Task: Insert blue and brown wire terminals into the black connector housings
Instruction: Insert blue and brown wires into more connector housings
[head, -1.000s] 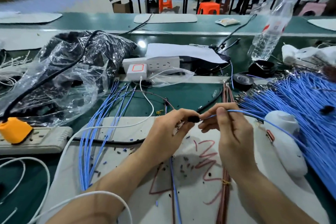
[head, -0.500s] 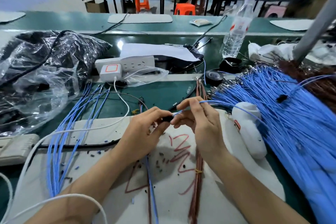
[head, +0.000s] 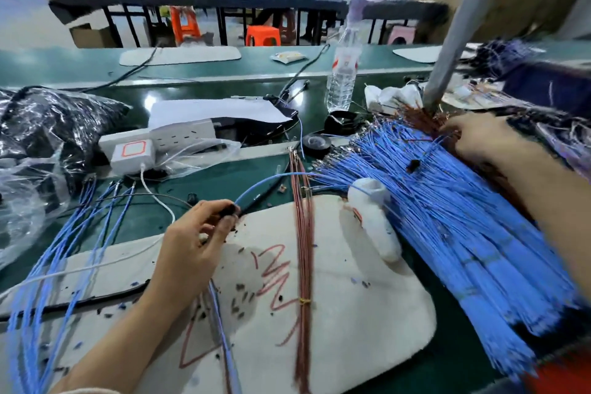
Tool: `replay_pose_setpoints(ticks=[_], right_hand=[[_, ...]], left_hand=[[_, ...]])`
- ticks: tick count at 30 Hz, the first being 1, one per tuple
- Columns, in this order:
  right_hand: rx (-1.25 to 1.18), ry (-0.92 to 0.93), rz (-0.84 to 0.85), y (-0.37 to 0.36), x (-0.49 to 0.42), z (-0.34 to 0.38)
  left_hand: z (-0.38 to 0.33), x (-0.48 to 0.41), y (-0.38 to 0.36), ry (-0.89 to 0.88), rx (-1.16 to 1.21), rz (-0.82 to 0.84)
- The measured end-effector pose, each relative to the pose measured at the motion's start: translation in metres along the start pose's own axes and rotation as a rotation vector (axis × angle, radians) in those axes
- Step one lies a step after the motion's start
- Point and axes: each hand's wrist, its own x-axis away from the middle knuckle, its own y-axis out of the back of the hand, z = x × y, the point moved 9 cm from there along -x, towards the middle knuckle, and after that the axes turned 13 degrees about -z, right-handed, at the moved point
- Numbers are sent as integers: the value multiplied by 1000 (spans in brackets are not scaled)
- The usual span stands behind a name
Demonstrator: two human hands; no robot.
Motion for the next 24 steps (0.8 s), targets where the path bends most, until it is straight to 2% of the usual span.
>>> replay_pose_setpoints(ticks=[2, 6, 9, 11, 13, 16, 18, 20, 21, 24], right_hand=[[33, -2, 13, -21, -4, -15], [2, 26, -284, 5, -4, -13], [-12, 78, -572, 54, 7, 7], [-44, 115, -693, 83, 9, 28], [-89, 120, -601, 93, -7, 46], [-53, 90, -265, 73, -33, 57], [12, 78, -196, 62, -35, 61], [15, 89, -316, 62, -32, 68], [-20, 132, -426, 69, -30, 76], [-349, 332, -791, 116, 6, 113]], left_hand=[[1, 0, -2, 5, -4, 6], [4, 0, -3, 55, 31, -1], [7, 0, 0, 102, 82, -19], [8, 0, 1, 126, 106, -37], [9, 0, 2, 139, 122, -45], [8, 1, 2, 144, 133, -39], [9, 1, 3, 148, 140, -34], [8, 1, 2, 146, 146, -31], [8, 1, 2, 142, 152, -31], [11, 0, 2, 156, 193, -50]])
